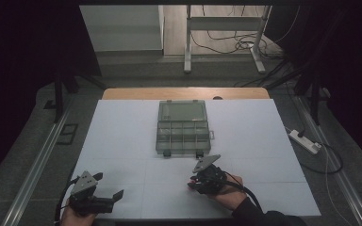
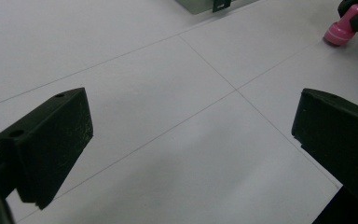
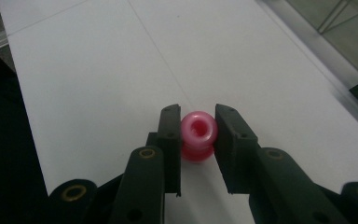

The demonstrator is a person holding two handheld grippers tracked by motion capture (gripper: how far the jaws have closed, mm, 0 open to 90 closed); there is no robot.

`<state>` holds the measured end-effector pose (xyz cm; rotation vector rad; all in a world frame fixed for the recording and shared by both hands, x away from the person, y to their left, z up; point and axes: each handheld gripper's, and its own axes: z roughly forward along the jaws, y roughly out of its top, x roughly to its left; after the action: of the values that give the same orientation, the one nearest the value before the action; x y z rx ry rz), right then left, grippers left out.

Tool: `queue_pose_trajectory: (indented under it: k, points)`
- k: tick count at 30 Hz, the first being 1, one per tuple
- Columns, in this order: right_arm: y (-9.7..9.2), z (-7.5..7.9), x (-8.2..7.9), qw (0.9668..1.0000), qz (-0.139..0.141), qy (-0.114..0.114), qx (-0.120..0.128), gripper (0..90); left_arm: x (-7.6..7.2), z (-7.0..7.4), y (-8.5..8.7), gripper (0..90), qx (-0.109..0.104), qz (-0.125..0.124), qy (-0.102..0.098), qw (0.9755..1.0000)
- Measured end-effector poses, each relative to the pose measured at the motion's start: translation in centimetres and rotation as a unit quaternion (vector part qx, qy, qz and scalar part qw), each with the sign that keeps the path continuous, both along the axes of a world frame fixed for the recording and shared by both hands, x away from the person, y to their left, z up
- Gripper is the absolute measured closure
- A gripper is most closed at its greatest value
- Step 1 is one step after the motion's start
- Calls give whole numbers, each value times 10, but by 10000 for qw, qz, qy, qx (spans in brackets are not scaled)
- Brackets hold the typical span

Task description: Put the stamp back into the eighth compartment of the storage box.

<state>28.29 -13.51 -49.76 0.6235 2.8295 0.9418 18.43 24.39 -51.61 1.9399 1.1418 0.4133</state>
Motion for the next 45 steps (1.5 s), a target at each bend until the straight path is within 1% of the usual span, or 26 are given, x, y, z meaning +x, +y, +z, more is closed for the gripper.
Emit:
queue_pose_trajectory:
  k: [2,3,8,14,18,21,32,38,45]
  points:
    - [-1,1,0,10000,-3,-17,11,720,0,0,0,0,0,2,4,10000]
    - [-3,3,2,10000,-33,9,82,720,0,0,0,0,-2,2,7,10000]
    - [-6,6,5,9997,-86,57,217,721,0,0,0,0,0,6,9,10000]
    - [-10,11,9,9994,-199,70,283,720,0,0,1,0,-10,9,10,10000]
    - [-12,13,12,9992,-191,42,336,721,0,0,1,0,-11,10,7,10000]
    - [-13,15,13,9992,-221,2,330,720,0,0,1,0,-14,10,8,10000]
    - [-20,24,23,9984,-346,-69,444,720,0,0,0,0,-5,6,3,10000]
    - [-22,28,29,9979,-430,-48,472,721,0,0,1,0,-12,4,7,10000]
    - [-24,30,35,9977,-436,-86,516,721,0,0,1,0,-13,5,5,10000]
